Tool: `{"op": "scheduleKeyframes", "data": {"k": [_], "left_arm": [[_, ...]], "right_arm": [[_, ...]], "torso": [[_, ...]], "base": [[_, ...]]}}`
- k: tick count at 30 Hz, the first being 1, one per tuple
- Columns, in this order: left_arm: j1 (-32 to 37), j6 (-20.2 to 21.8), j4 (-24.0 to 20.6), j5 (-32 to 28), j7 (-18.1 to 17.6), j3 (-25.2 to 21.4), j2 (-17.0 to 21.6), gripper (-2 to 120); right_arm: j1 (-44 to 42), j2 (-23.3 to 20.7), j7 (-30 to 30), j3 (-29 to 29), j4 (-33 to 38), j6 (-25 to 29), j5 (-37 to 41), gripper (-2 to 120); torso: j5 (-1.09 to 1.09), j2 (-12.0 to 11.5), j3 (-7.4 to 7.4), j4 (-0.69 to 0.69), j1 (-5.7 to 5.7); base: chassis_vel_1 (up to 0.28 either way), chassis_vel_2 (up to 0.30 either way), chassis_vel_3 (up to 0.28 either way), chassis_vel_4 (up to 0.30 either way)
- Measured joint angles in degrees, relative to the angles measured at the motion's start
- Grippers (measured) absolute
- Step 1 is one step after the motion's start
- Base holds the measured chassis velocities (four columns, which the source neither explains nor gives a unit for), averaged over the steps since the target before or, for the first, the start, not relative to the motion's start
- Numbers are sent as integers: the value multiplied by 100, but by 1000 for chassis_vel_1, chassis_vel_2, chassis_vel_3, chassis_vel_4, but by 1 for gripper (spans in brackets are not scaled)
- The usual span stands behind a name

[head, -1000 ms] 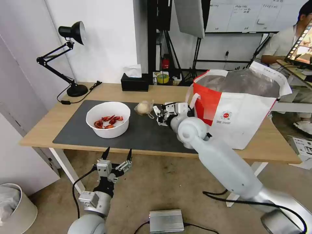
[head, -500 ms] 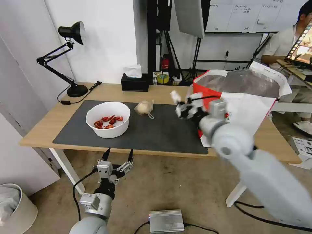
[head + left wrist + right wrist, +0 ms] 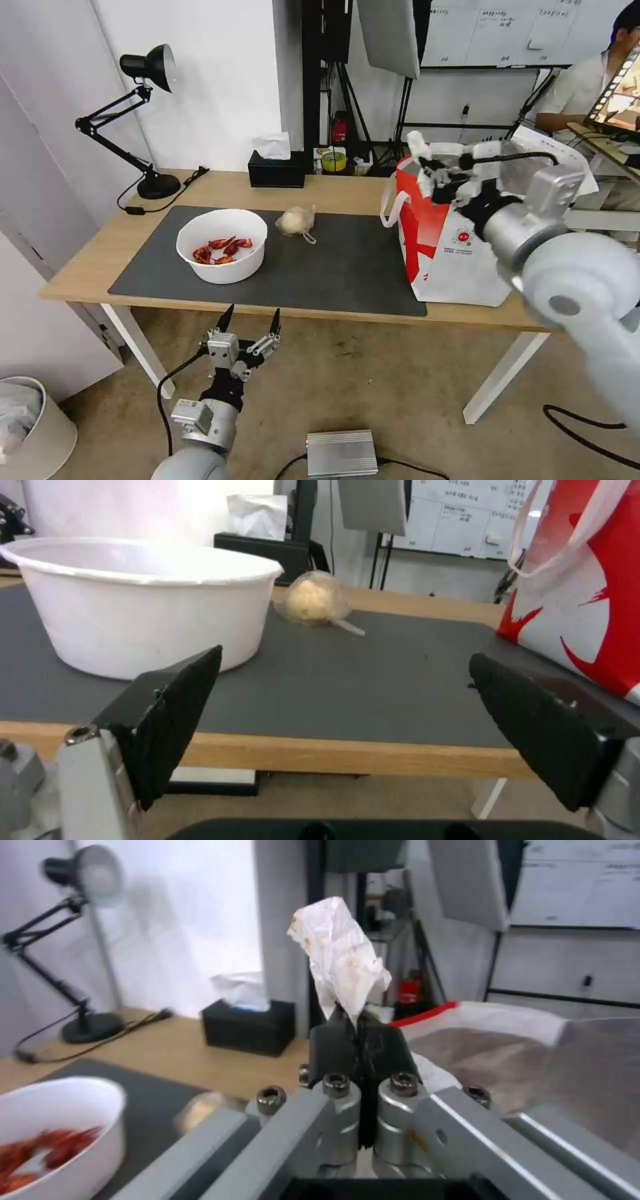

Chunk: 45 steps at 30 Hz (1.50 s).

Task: Pick up the trash from the table and place it into the takeout bag.

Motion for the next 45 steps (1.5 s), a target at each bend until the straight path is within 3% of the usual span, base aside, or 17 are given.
{"op": "scheduleKeyframes", "data": {"k": [10,18,21,28,37,41,45], "left_arm": [[3,-12,-27,-13,0,-37,54,100],[-31,-12,-23,-48,0,-32,71,100],[-42,-12,-15,-51,0,-31,78,100],[-173,6,46,-128,-134,37,196,100],[-220,26,101,-130,-134,97,198,100],[-228,29,104,-135,-134,94,216,100],[-218,29,104,-137,-134,97,211,100]], "right_arm": [[632,-13,-3,43,-1241,27,134,0],[717,85,21,-58,-1819,0,172,0],[703,91,56,-66,-1835,-23,173,0],[714,117,808,-134,-1773,-480,700,0],[782,136,987,-201,-1850,-566,942,0],[777,144,998,-201,-1801,-559,1003,10],[784,125,1005,-197,-1768,-550,1101,30]], "torso": [[0,0,0,0,1],[0,0,1,0,1],[0,0,0,0,1],[-1,0,0,0,1],[-1,0,0,0,1],[-1,0,0,0,1],[-1,0,0,0,1]], "base": [[0,0,0,0],[0,0,0,0],[0,0,0,0],[0,0,0,0],[0,0,0,0],[0,0,0,0],[0,0,0,0]]}}
